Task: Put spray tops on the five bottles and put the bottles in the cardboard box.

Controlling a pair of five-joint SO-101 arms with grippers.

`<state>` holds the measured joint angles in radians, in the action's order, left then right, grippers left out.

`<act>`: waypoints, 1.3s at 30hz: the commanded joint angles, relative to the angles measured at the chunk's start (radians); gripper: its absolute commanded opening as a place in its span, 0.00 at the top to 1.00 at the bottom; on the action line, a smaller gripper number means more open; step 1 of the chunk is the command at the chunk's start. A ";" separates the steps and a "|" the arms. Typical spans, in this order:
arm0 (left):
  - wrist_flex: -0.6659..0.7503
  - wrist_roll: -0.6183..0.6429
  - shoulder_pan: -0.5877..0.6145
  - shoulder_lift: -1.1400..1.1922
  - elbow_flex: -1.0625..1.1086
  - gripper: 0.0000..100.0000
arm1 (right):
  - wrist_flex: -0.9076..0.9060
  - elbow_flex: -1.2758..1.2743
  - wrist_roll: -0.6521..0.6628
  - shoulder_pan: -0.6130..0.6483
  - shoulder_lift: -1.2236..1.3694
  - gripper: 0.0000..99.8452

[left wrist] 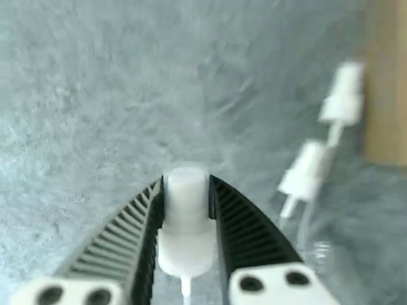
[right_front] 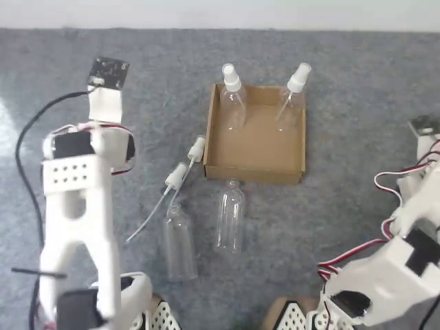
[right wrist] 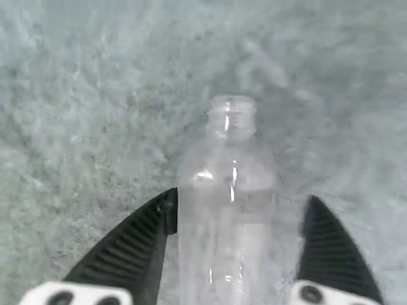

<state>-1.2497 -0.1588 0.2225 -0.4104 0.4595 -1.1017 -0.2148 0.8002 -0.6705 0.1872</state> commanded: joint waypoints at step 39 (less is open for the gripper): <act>0.058 0.106 -0.124 -0.299 0.208 0.99 | -0.312 0.423 0.269 0.002 0.309 0.69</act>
<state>-1.2175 -0.0652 0.1013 -0.6805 0.6728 -1.3978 0.1550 1.0380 -0.6521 0.5079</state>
